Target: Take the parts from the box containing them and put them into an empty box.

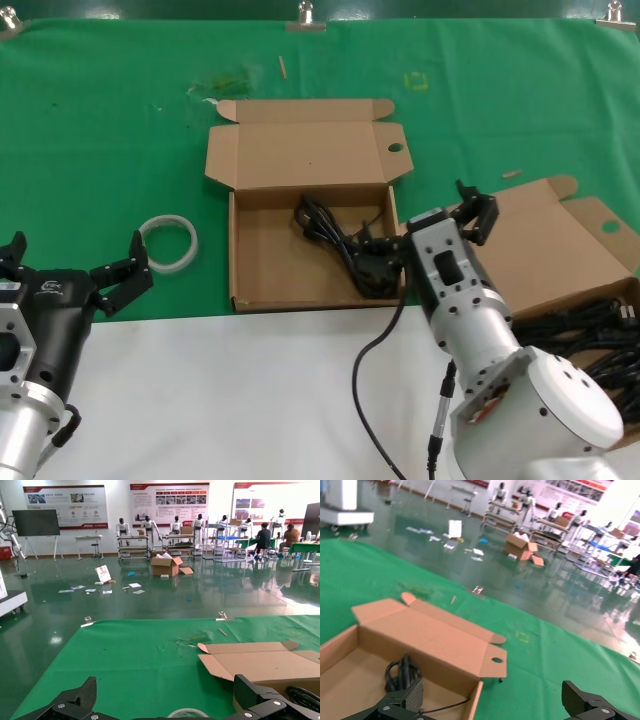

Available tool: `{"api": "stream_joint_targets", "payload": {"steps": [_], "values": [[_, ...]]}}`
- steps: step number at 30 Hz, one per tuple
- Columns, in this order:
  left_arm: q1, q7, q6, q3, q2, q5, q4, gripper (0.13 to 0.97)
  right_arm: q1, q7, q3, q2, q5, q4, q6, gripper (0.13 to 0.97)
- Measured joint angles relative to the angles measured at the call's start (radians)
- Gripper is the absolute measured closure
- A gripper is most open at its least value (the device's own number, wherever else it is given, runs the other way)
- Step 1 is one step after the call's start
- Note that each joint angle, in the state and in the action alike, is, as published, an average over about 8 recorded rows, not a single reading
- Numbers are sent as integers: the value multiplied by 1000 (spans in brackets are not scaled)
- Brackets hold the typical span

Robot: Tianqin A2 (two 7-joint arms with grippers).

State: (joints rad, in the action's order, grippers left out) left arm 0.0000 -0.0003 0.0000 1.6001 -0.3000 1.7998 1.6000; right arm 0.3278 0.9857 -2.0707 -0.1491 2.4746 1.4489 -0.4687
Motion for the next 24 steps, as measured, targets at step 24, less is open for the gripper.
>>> {"api": "stream_joint_targets", "payload": {"steps": [24], "values": [[0, 0, 0, 0, 0, 0, 0, 132, -148, -446, 213, 0, -305, 68, 212, 129]]}}
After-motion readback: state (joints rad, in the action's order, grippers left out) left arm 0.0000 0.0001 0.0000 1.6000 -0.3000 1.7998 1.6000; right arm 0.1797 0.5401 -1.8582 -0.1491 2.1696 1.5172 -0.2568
